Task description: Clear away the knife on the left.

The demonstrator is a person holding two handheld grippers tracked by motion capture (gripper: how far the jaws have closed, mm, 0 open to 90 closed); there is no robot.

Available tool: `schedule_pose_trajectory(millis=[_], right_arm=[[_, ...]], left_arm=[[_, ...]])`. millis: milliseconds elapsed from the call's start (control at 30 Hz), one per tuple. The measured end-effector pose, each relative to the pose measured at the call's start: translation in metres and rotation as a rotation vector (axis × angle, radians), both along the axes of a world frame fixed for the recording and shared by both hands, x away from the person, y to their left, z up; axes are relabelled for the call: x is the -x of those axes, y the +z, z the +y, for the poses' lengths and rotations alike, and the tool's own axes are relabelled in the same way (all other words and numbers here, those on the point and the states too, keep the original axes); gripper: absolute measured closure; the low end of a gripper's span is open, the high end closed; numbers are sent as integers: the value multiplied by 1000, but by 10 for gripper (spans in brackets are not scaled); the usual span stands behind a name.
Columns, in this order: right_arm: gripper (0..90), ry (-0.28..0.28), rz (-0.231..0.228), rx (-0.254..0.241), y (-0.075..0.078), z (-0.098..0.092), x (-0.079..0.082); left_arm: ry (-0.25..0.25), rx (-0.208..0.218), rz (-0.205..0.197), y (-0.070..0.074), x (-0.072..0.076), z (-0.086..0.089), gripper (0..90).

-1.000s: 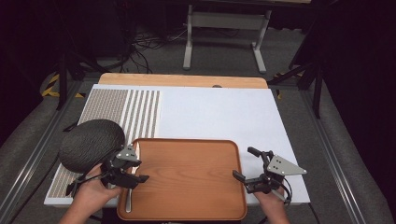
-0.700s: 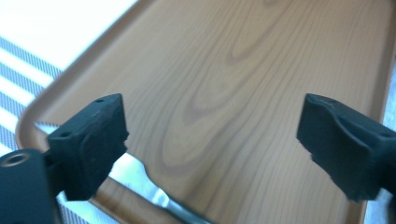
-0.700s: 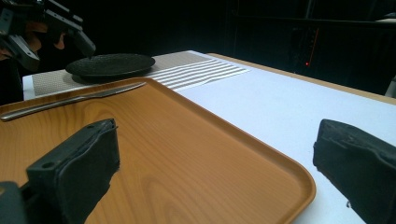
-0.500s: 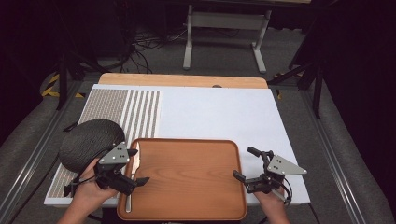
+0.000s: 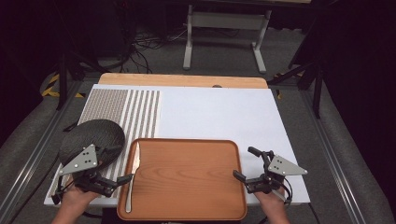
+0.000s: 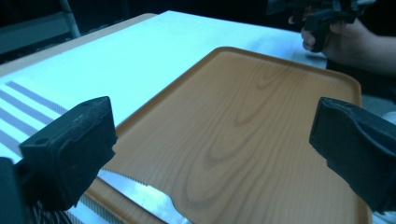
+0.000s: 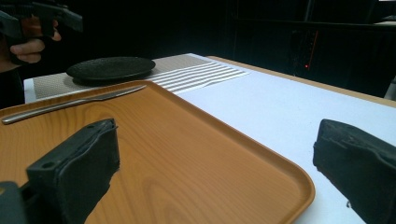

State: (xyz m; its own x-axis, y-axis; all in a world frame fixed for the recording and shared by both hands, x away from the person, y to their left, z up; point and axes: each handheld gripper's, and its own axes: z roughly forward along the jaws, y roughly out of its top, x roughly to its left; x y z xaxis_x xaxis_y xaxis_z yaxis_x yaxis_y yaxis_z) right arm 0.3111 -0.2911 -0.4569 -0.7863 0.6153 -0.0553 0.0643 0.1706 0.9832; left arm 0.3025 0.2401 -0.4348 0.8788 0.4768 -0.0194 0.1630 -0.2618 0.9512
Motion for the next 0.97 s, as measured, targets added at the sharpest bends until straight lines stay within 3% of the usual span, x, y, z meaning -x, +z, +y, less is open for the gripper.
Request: schedule_pose_trajectory(millis=[100, 133, 233, 267, 333, 400, 567, 733, 767, 867, 900, 967], right_arm=[[11, 0, 3, 0, 0, 0, 0], [11, 0, 3, 0, 0, 0, 0], [11, 2, 3, 4, -1, 0, 0], [11, 1, 6, 2, -1, 0, -1], [11, 1, 6, 4, -1, 0, -1], [11, 4, 10, 0, -2, 0, -1], [11, 0, 18, 1, -4, -2, -2], [11, 1, 28, -3, -6, -2, -3], [11, 1, 28, -3, -6, -2, -3], [11, 4, 26, -2, -6, -2, -3], [11, 3, 28, -2, -6, -2, -3], [11, 5, 27, -2, -6, -1, -2]], left_arm=[[17, 26, -12, -7, 0, 8, 27], [15, 62, -5, -13, 0, 15, 27], [39, 95, -20, -21, 2, 20, 27], [51, 91, -47, -24, 1, 23, 26], [81, 97, -62, -32, 2, 27, 26], [89, 106, -66, -38, 3, 31, 26], [108, 60, -68, -52, 5, 29, 23], [117, 82, -22, -55, 7, 16, 15], [114, 65, -38, -53, 6, 17, 15], [113, 100, -33, -52, 6, 16, 12], [103, 135, -17, -52, 7, 17, 12], [107, 136, -28, -52, 7, 18, 8]])
